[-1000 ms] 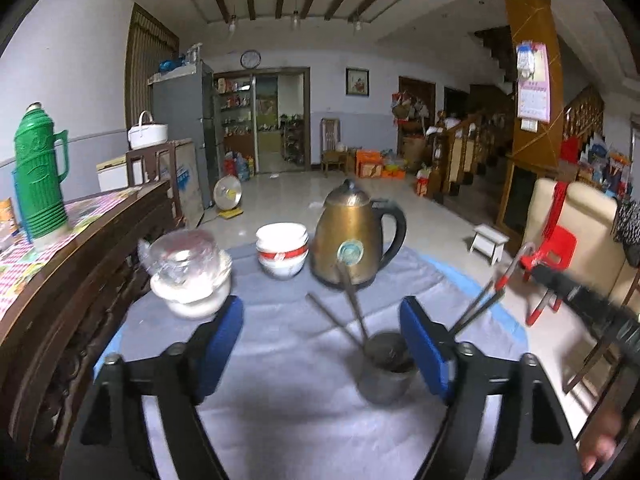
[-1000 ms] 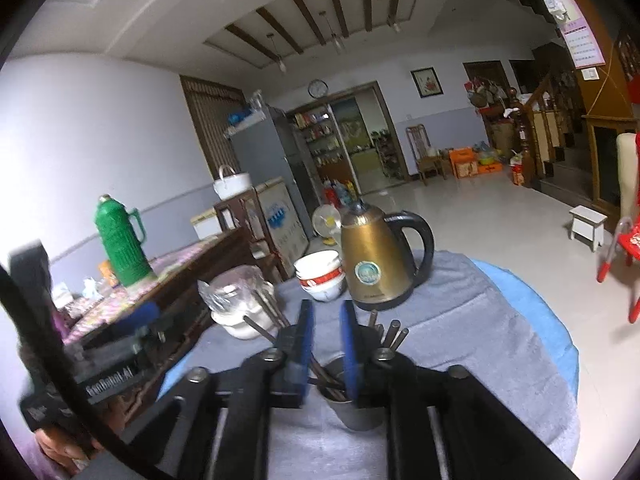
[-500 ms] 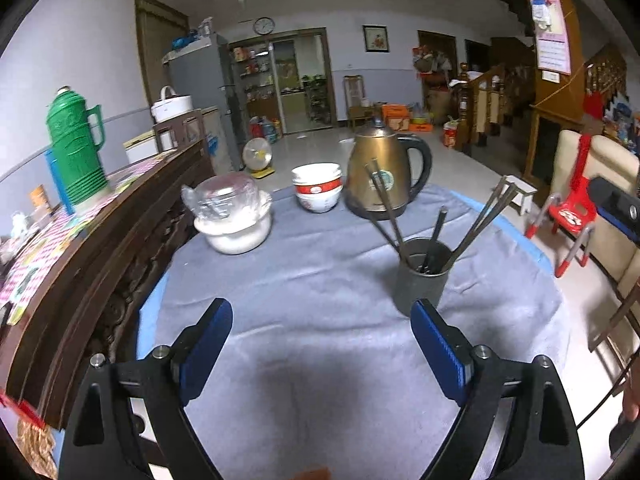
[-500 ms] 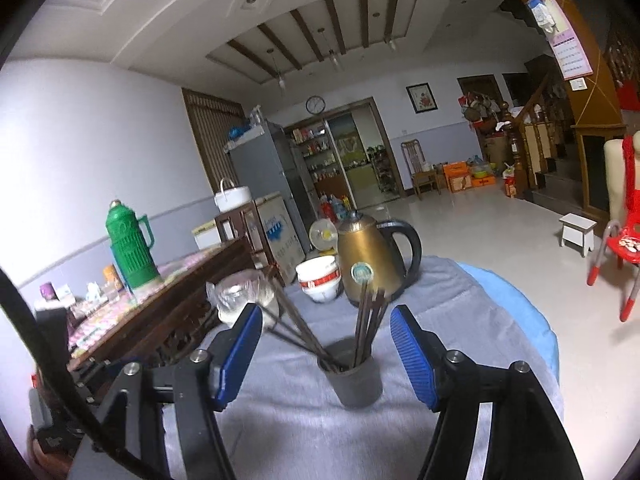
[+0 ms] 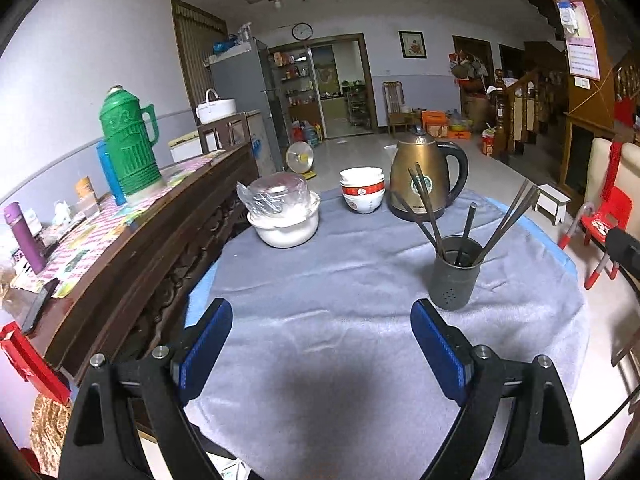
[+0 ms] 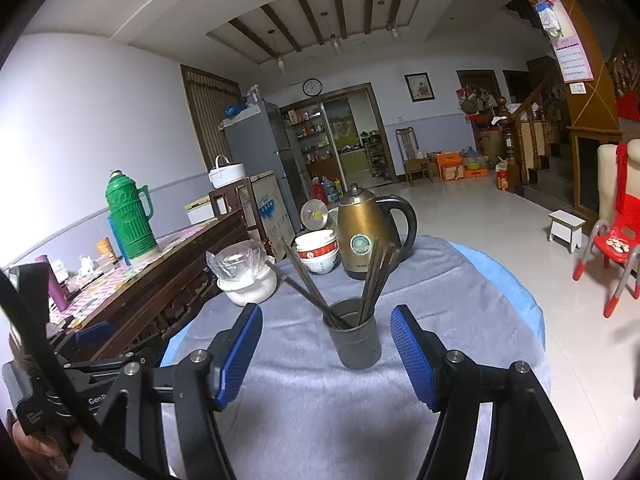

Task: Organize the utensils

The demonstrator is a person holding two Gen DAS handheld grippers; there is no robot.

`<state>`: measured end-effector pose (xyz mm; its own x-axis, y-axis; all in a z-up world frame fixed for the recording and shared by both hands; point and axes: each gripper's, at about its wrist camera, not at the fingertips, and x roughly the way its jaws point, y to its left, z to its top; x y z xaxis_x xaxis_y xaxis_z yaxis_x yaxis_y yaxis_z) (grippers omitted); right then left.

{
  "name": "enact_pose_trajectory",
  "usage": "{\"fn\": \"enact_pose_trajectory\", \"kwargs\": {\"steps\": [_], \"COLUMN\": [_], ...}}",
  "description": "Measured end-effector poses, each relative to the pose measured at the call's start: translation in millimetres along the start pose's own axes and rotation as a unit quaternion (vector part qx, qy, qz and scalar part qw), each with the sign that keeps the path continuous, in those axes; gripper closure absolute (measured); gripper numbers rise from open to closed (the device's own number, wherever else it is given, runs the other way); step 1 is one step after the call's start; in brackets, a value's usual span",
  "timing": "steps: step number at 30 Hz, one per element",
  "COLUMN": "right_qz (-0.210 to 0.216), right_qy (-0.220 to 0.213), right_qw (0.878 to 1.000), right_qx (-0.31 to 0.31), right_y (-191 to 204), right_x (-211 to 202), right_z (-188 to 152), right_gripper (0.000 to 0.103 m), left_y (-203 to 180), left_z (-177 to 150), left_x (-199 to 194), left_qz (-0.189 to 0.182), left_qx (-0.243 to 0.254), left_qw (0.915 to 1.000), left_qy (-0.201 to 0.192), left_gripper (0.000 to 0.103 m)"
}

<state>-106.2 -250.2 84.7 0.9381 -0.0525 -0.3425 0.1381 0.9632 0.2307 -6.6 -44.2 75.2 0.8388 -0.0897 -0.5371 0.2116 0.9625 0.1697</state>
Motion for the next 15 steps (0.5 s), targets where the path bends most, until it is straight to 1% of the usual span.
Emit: {"fn": "enact_pose_trajectory", "kwargs": {"steps": [4,8,15], "right_qz": [0.001,-0.009,-0.011], "right_qy": [0.012,0.014,0.026], "right_qw": [1.000,1.000,1.000], "right_qx": [0.012,0.002,0.003], "right_y": [3.7,10.1,18.8], "right_x": [-9.1,-19.6,-34.3], "right_z": [-9.8,-17.9,-26.6], "right_gripper": [0.033,0.033,0.033], "left_y": [0.4,2.2,8.2], "left_z": [-5.6,-10.1,-17.0], "left_x": [-16.4,-33.4,-62.0], "left_qz": [0.007,0.014,0.036], "left_qx": [0.001,0.001,-0.003], "left_qw": [0.9999,0.9997,0.9986], "left_qy": [-0.010,-0.021,-0.039], "left_gripper": [0.012,0.012,0.012]}}
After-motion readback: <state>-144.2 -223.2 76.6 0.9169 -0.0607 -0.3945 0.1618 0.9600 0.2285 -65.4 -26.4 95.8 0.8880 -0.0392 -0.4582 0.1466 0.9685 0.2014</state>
